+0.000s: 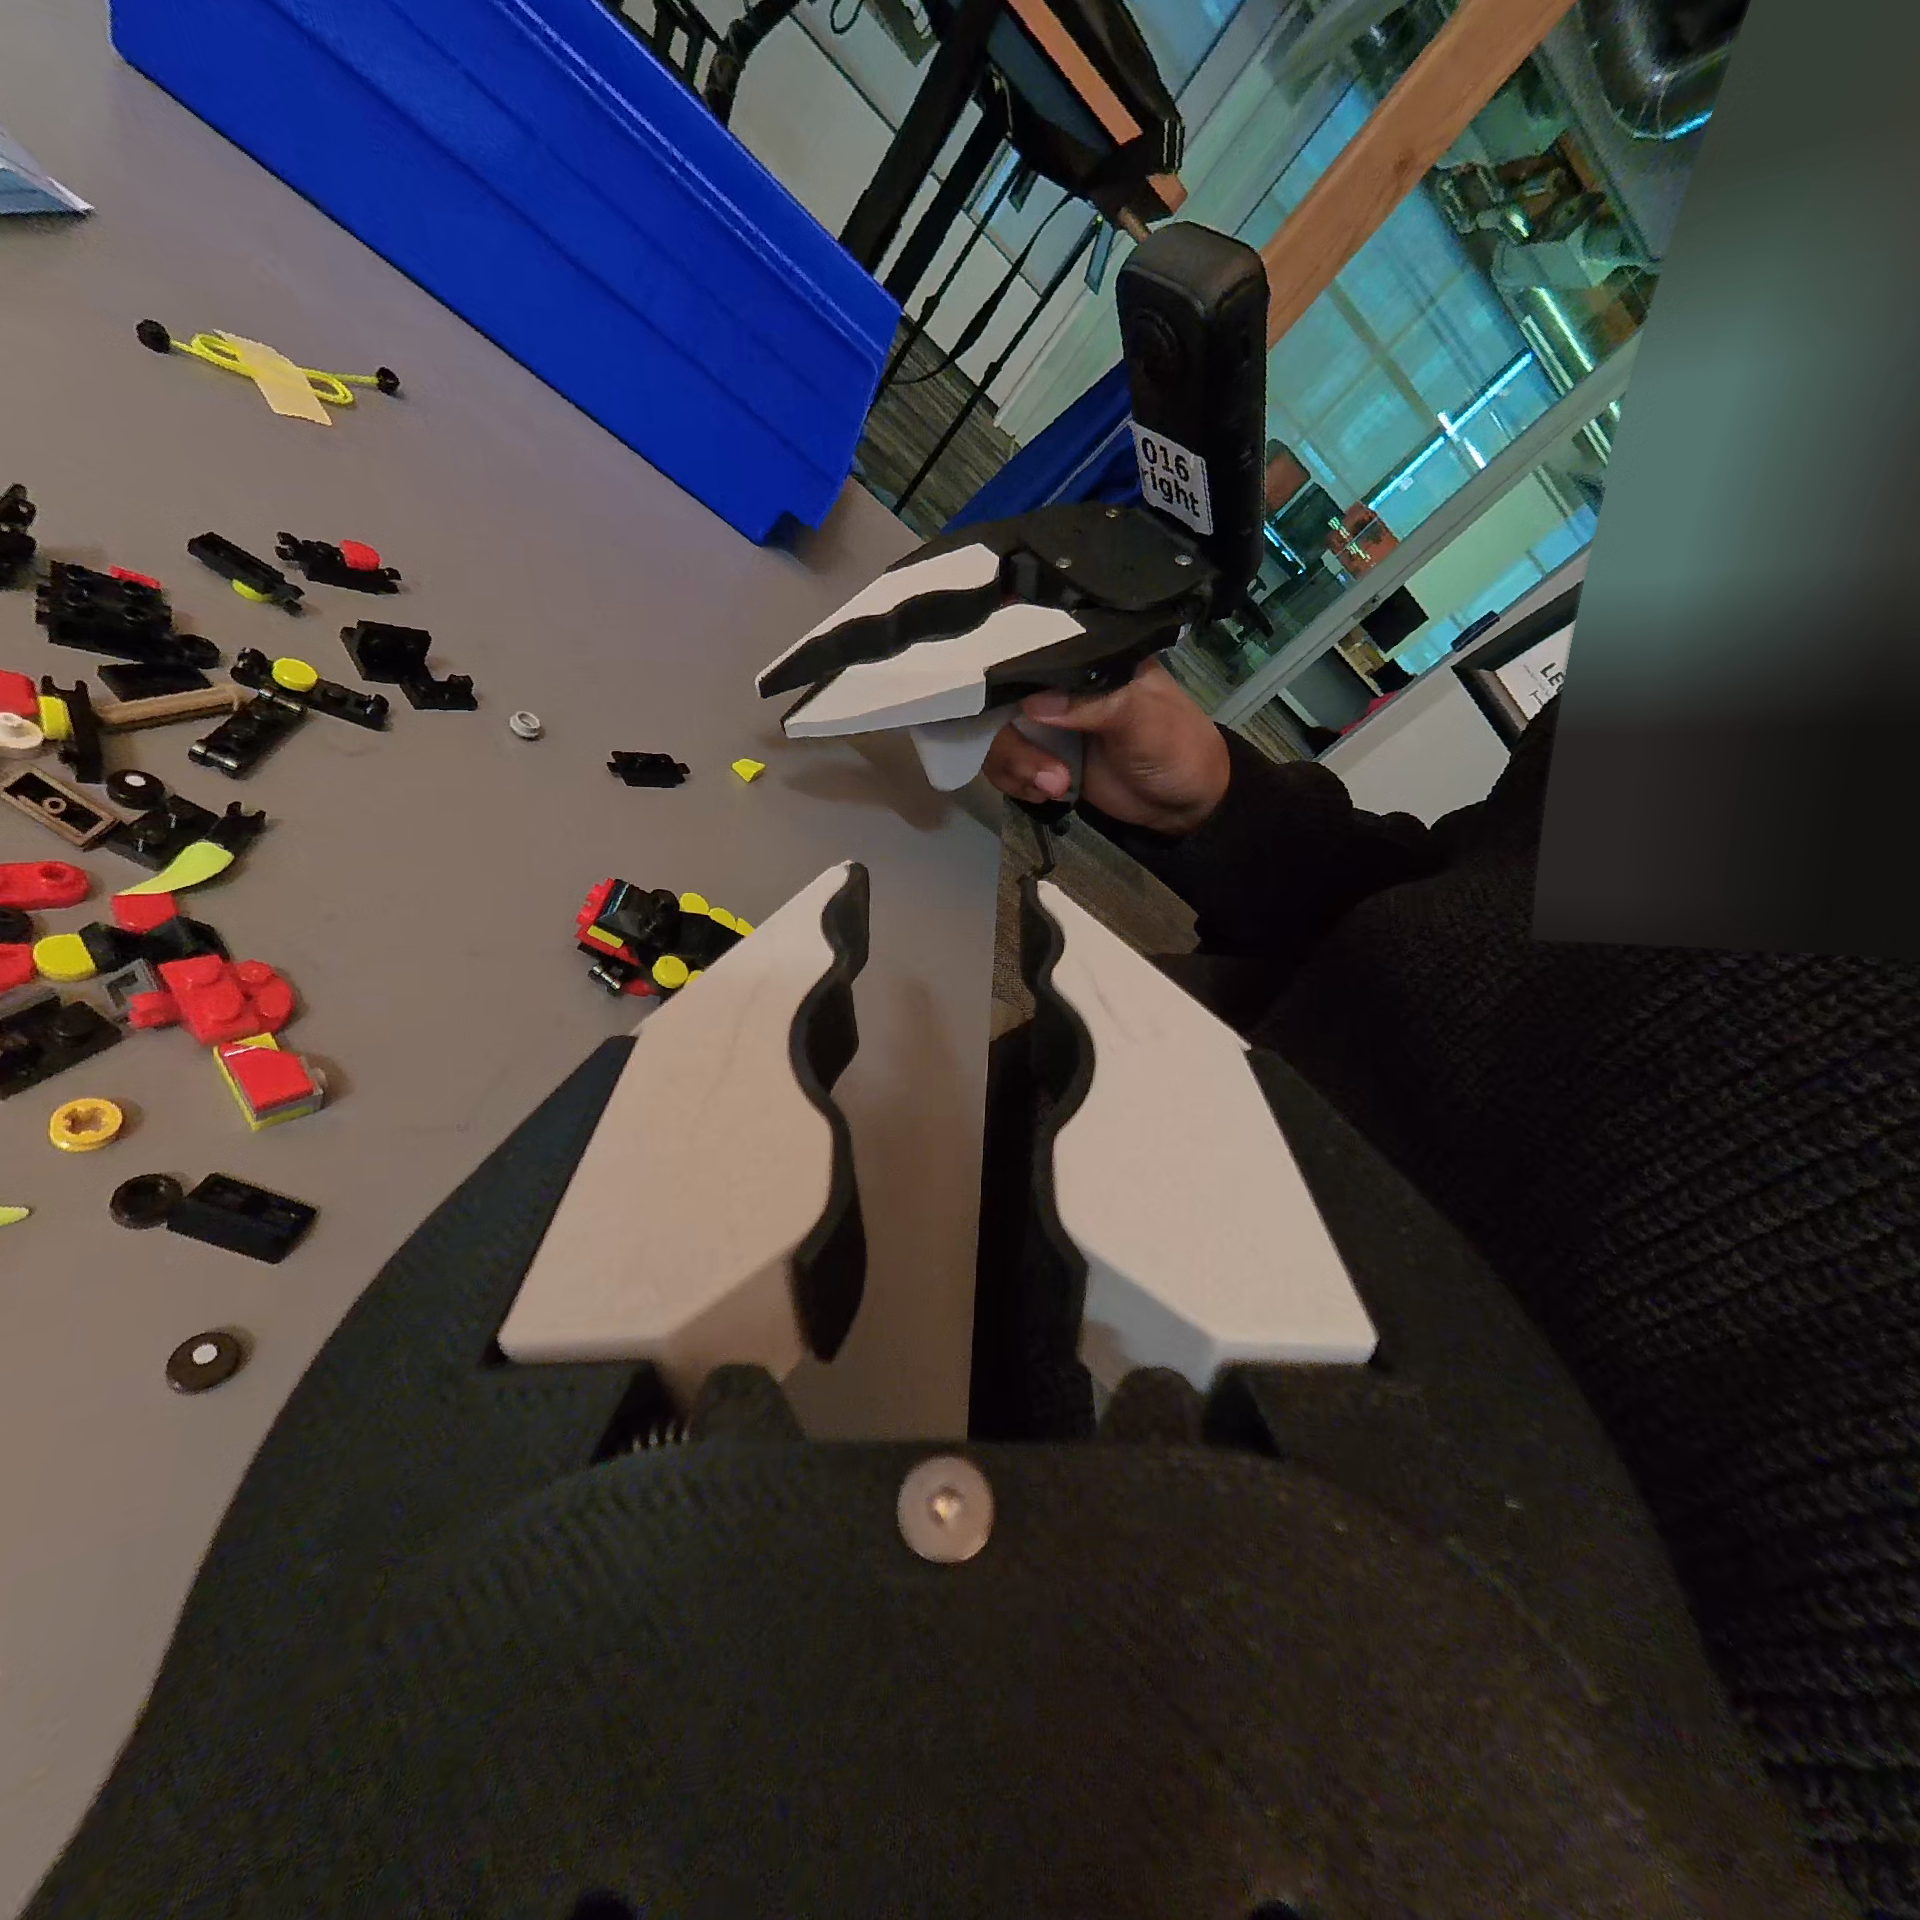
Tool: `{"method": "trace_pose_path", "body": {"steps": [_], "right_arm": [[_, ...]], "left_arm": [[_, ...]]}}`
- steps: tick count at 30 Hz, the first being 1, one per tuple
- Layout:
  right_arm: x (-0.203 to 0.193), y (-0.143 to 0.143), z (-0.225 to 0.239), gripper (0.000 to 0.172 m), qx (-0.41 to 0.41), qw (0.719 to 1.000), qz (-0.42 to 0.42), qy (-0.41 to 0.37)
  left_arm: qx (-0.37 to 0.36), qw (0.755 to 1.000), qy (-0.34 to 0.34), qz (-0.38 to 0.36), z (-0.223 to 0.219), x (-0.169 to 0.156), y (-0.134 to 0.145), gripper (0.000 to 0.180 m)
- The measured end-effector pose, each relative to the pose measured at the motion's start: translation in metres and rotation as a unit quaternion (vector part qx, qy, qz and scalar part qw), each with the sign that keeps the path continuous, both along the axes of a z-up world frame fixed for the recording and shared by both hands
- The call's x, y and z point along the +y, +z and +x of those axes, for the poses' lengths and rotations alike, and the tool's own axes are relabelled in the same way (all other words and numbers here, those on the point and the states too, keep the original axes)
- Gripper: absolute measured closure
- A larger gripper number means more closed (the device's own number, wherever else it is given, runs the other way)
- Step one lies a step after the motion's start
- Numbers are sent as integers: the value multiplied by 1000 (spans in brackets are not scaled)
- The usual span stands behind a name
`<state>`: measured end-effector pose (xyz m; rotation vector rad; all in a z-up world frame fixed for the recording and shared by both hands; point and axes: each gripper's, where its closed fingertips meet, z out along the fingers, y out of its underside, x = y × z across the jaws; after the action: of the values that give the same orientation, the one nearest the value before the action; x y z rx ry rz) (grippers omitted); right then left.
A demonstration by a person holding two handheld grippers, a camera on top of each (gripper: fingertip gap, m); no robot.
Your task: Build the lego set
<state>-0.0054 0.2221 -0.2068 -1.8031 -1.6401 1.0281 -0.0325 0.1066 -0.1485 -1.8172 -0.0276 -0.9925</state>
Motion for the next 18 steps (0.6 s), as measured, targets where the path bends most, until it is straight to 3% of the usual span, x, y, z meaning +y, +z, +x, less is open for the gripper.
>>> {"method": "trace_pose_path", "body": {"steps": [18], "right_arm": [[21,-16,16,157,-70,996,23,-41]], "left_arm": [[-1,1000,-1,-3,0,0,-1,154]]}}
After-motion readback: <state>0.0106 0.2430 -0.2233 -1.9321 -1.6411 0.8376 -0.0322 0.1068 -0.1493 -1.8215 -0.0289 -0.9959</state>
